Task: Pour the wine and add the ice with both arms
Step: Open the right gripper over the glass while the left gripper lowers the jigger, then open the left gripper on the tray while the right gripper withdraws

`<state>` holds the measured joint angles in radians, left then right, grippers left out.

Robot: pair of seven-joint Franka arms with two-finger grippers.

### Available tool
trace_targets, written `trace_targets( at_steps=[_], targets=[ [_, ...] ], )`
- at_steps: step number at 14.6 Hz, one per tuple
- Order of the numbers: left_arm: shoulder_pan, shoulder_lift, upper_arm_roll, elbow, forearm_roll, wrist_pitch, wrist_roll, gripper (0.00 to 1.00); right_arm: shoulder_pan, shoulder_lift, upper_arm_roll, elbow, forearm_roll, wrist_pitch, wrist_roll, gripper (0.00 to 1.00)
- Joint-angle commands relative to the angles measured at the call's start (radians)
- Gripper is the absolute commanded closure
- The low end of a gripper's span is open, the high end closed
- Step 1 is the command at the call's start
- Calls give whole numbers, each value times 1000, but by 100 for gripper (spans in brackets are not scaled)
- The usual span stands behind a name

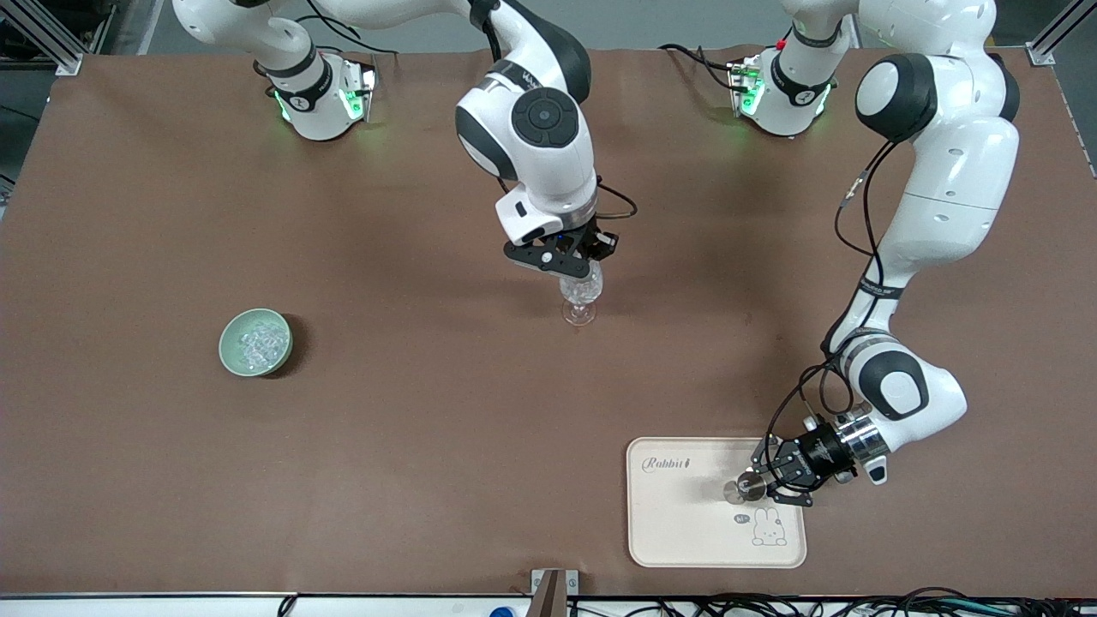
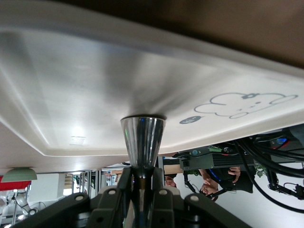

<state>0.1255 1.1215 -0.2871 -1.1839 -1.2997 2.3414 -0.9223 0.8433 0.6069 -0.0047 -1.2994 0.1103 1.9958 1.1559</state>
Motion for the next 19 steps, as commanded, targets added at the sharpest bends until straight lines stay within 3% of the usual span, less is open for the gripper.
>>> trace_targets(
  at_steps=[1,2,3,4,6,7,11,16,19],
  targets=[
    [-4,9,-4,26,-30,10,3,93,10,17,-11,20,-14,6,5,71],
    [-4,9,-4,23,-30,10,3,82,10,17,-11,20,-29,6,5,52],
    [-4,9,-4,20,-30,9,3,70,10,17,-11,18,-47,6,7,27],
    [-4,8,-4,15,-30,7,5,51,11,17,-11,18,-73,8,11,12],
    [-4,3,-4,15,-30,7,2,22,7,16,-11,18,-84,5,7,7],
    [-9,-2,-4,15,-29,7,0,1,-1,10,-11,20,-84,3,4,6],
    [-3,-25,-1,6,8,3,6,0,-67,-67,-29,15,-87,-52,-45,1],
    [37,-98,0,-8,259,-42,-97,0,-269,-231,-31,-11,-87,-271,-362,1],
    [60,-147,-1,-8,425,-131,-197,0,-409,-347,-31,-108,-89,-298,-502,1]
  ],
)
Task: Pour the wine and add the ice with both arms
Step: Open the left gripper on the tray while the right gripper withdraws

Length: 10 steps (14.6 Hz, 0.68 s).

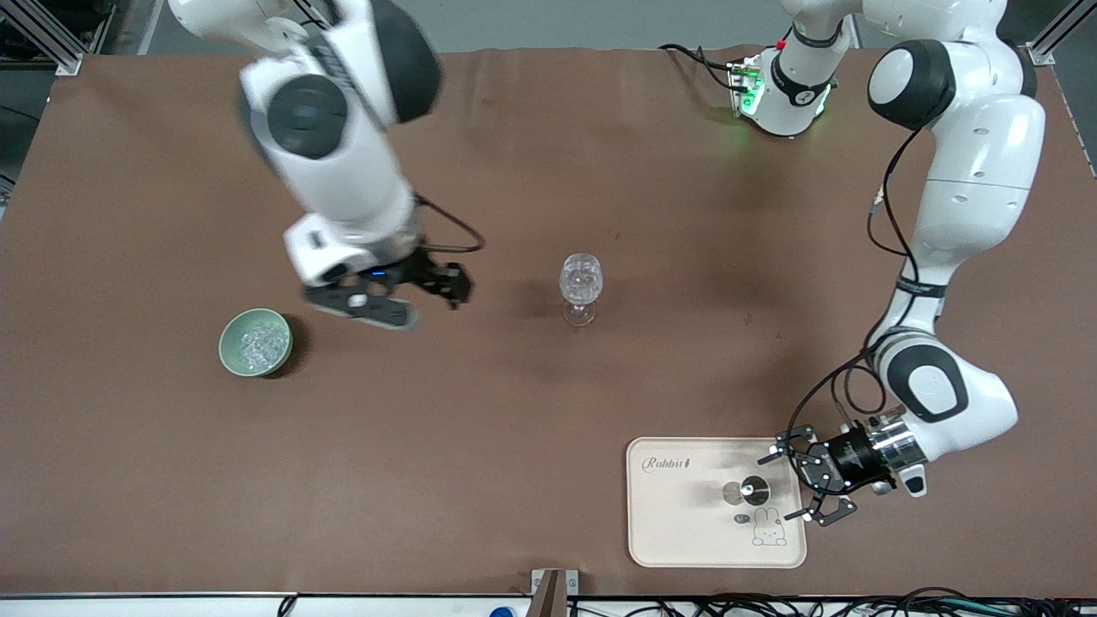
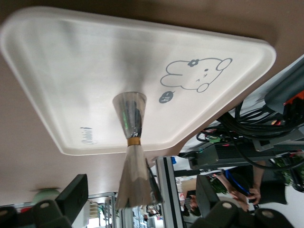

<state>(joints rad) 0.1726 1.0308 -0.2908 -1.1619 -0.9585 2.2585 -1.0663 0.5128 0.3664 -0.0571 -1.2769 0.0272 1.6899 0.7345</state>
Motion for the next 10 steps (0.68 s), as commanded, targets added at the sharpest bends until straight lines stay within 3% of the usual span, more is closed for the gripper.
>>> trace_targets(
  at_steps=[1,4,10],
  targets=[
    [16,-72,2,-30,140,-72,-72,0,-124,-150,22,-180,-7,4,-131,1],
    [33,-118,2,-30,308,-160,-104,0,-261,-242,22,-289,-21,7,-282,2],
    [39,-211,-2,-29,579,-325,-101,0,-428,-322,22,-387,-61,4,-455,3]
  ],
)
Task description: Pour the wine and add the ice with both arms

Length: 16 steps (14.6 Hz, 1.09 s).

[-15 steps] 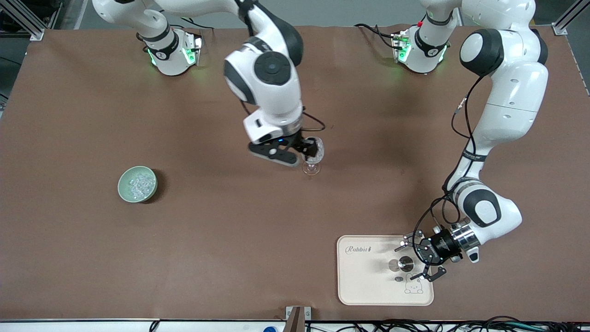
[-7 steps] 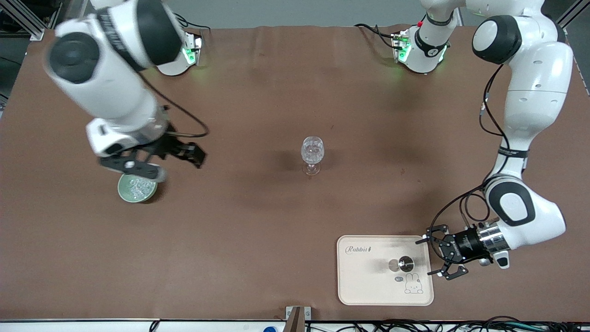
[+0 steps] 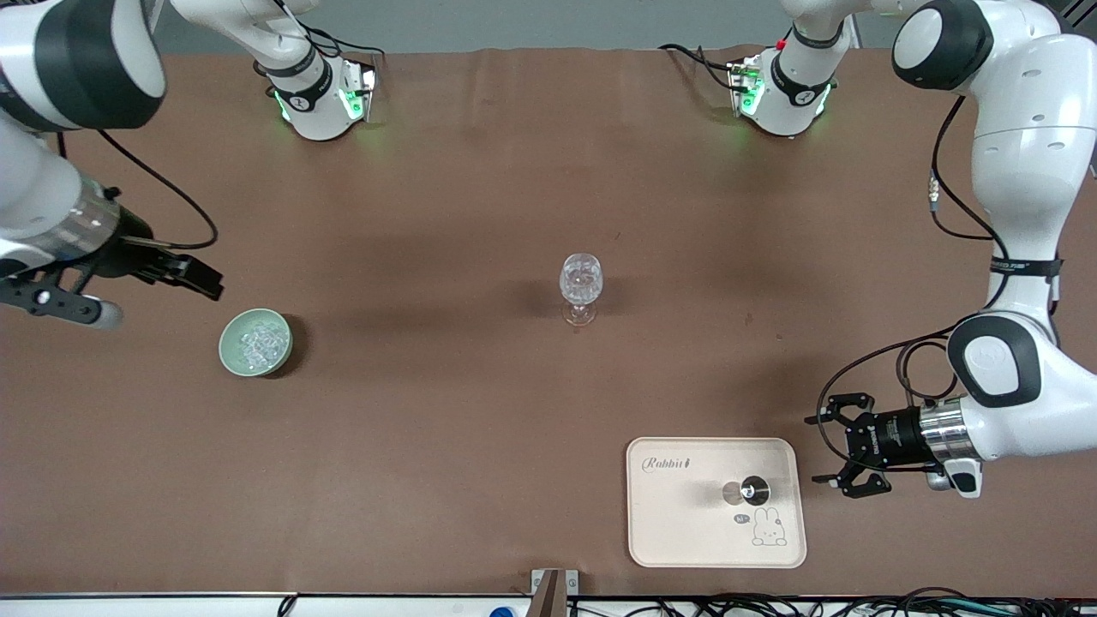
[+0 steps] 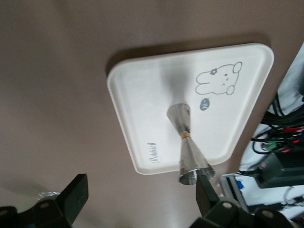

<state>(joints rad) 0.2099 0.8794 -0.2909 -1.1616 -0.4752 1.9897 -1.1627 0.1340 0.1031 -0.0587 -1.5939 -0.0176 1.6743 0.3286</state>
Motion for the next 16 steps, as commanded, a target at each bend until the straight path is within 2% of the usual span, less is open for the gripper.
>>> trace_targets(
  at_steps=[1,4,8,13,16],
  targets=[
    [2,-80,-8,-29,148,-81,-5,0,-71,-68,23,-81,-18,18,-80,3],
    [5,-141,-5,-29,196,-150,6,0,-126,-95,23,-103,-18,10,-166,3],
    [-20,-230,-13,-29,355,-236,32,0,-169,-105,23,-65,-19,-19,-273,2],
    [-18,-359,-40,-29,380,-342,231,0,-183,-92,25,80,-33,-119,-296,0],
    [-26,-436,-43,-27,404,-405,303,0,-175,-92,33,101,-36,-160,-380,0]
  ],
)
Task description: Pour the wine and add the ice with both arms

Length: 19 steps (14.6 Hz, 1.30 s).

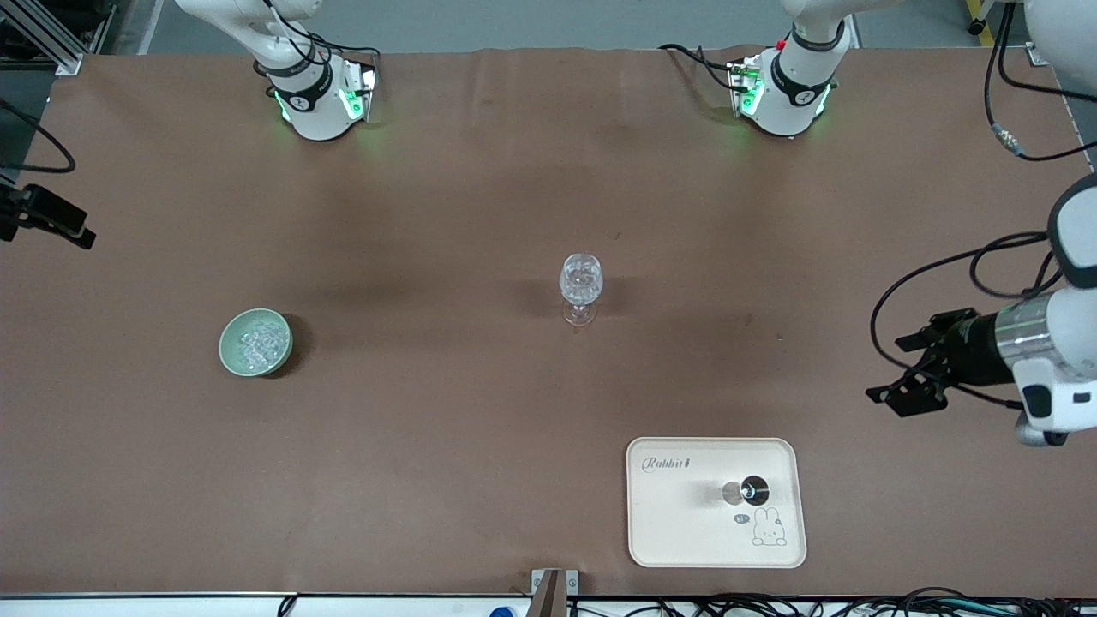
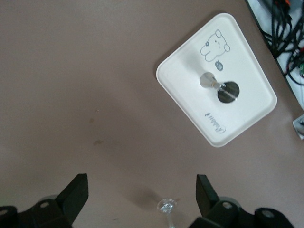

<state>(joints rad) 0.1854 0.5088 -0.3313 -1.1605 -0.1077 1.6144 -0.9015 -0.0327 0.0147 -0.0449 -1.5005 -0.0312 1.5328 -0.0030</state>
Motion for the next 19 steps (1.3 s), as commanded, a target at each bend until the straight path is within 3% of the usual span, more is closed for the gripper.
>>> trace_targets(
  at_steps=[1,7,13,19],
  targets=[
    [-6,-96,-15,-28,61,-50,74,0,-7,-4,22,8,-21,-22,-64,0],
    [-12,-239,-48,-42,160,-131,378,0,62,-13,31,-1,-15,-88,-61,0],
    [-159,-509,133,-313,158,-128,645,0,33,-10,20,-3,10,-72,-60,0],
    [-166,-687,147,-537,141,-45,722,0,31,-10,20,-1,11,-71,-60,0]
  ],
)
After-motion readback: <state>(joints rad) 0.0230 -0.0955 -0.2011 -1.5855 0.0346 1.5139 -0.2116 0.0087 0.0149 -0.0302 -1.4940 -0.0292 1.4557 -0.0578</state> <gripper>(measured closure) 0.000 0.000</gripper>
